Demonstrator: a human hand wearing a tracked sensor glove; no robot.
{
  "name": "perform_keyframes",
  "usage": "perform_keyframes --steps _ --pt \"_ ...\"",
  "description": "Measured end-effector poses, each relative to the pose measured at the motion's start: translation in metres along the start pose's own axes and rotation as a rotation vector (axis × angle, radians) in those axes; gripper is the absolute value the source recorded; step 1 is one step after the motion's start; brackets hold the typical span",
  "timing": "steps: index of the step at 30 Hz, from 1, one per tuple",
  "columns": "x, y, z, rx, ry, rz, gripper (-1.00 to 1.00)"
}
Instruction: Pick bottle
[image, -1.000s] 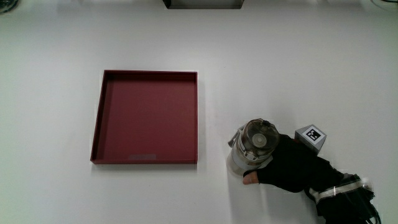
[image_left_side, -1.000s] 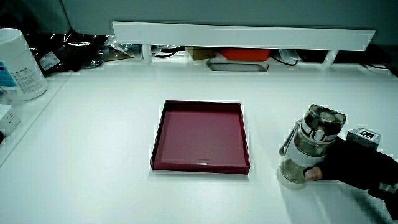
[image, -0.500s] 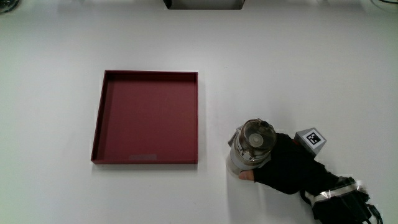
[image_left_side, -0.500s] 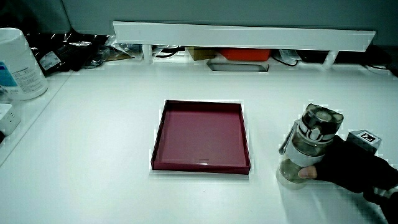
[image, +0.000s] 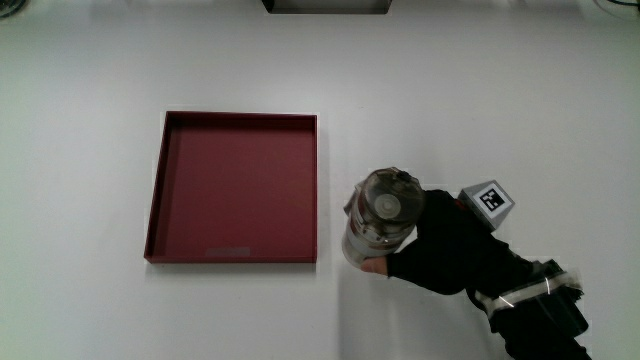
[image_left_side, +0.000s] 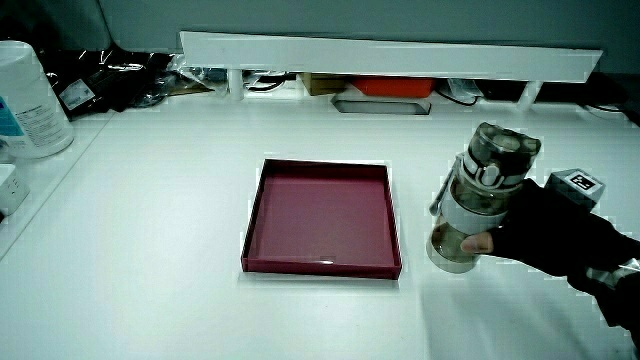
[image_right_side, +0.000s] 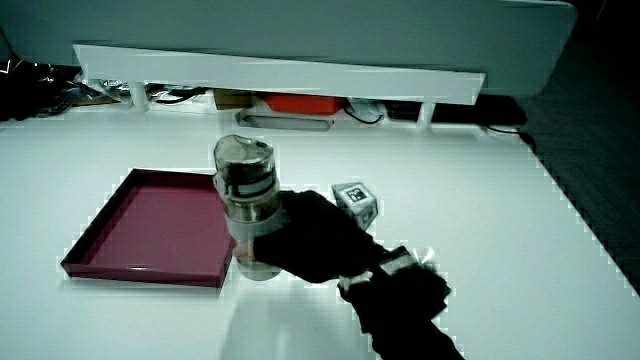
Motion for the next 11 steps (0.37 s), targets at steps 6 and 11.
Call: perform_keyframes --steps 6,11 --pt "-0.02 0.024 -0.006 0.0 -0.028 0.028 1.0" --pt "-0.036 0.047 -0.018 0.006 0.003 0.008 1.0"
